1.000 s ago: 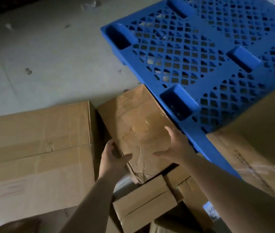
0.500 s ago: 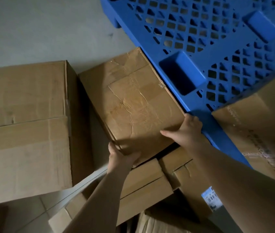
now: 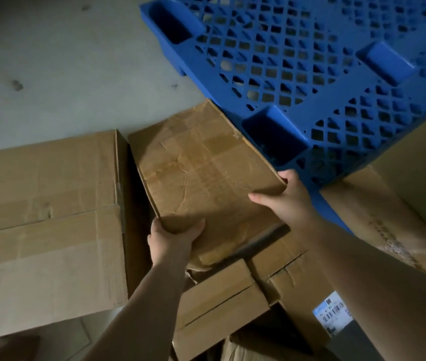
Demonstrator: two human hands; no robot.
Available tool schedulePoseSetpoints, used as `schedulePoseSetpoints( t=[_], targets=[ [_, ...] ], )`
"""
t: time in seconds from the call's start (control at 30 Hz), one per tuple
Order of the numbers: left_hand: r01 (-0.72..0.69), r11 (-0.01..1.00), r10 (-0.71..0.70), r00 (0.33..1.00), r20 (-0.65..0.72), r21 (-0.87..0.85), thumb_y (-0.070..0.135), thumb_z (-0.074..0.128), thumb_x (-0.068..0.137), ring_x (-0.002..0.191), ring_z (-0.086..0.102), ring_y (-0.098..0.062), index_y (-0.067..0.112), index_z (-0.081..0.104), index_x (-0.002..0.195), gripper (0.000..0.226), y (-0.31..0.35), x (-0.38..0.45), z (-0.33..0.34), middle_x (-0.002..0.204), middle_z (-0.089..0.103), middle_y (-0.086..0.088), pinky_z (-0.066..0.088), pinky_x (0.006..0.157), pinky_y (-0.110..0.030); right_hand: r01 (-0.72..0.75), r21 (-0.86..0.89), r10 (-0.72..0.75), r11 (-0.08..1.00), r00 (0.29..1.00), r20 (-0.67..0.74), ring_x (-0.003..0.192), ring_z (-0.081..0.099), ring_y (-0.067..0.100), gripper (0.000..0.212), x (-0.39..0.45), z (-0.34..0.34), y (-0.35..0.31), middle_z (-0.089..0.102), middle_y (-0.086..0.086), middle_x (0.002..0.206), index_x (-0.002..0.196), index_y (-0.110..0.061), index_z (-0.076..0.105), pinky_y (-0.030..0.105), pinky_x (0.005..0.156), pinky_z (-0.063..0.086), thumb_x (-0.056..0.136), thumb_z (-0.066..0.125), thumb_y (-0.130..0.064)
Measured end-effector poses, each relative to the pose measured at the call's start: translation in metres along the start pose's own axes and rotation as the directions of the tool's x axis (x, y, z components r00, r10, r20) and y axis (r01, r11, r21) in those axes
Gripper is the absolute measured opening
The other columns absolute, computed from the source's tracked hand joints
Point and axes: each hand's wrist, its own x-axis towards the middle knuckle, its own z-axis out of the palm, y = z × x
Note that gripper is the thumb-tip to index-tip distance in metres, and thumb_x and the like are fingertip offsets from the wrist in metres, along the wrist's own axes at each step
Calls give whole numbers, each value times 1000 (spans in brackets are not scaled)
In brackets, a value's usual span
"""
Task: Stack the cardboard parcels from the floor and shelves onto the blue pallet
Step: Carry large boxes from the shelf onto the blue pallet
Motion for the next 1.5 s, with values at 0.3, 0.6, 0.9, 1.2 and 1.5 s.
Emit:
schedulePoseSetpoints(
  t=[0.3, 0.6, 0.9, 1.2, 1.5],
  targets=[
    [-119, 992, 123, 985, 120, -39, 19, 86, 59, 92, 60, -28, 18, 42, 129, 83, 104, -72, -78, 113, 56, -8, 55, 82, -46, 86, 36, -86, 996, 996, -2, 97, 55, 16, 58, -54, -55, -98, 55, -3, 100, 109, -18, 44, 34, 85, 50, 67, 84, -29],
    [-434, 900, 432, 875, 219, -41, 18, 86, 58, 101, 60, -30, 23, 46, 128, 81, 280, -220, -124, 113, 61, -4, 52, 90, -48, 179, 309, -107, 934, 965, -238, 87, 59, 17, 58, -155, -188, -245, 56, -2, 97, 109, -16, 48, 37, 73, 52, 65, 85, -25],
    [-696, 716, 634, 621, 461, -47, 25, 86, 60, 104, 59, -28, 20, 47, 126, 77, 403, -490, -140, 115, 60, 0, 51, 91, -49, 270, 364, -60, 891, 867, -495, 97, 54, 22, 67, -359, -412, -349, 47, -10, 95, 117, -17, 46, 48, 87, 51, 64, 85, -30],
    [-804, 577, 706, 404, 582, -142, 35, 80, 68, 103, 62, -25, 24, 47, 129, 70, 387, -765, -133, 119, 59, 2, 57, 79, -43, 387, 277, -114, 880, 736, -667, 93, 59, 25, 58, -584, -618, -347, 56, -2, 93, 107, -18, 50, 50, 84, 53, 62, 86, -31],
    [-827, 522, 768, 351, 536, -207, 31, 82, 66, 111, 58, -28, 18, 47, 131, 75, 364, -915, -97, 127, 58, -3, 49, 96, -46, 459, 258, -160, 850, 692, -704, 93, 57, 24, 54, -684, -729, -308, 53, -6, 88, 106, -18, 50, 53, 81, 53, 66, 84, -28]
  ],
)
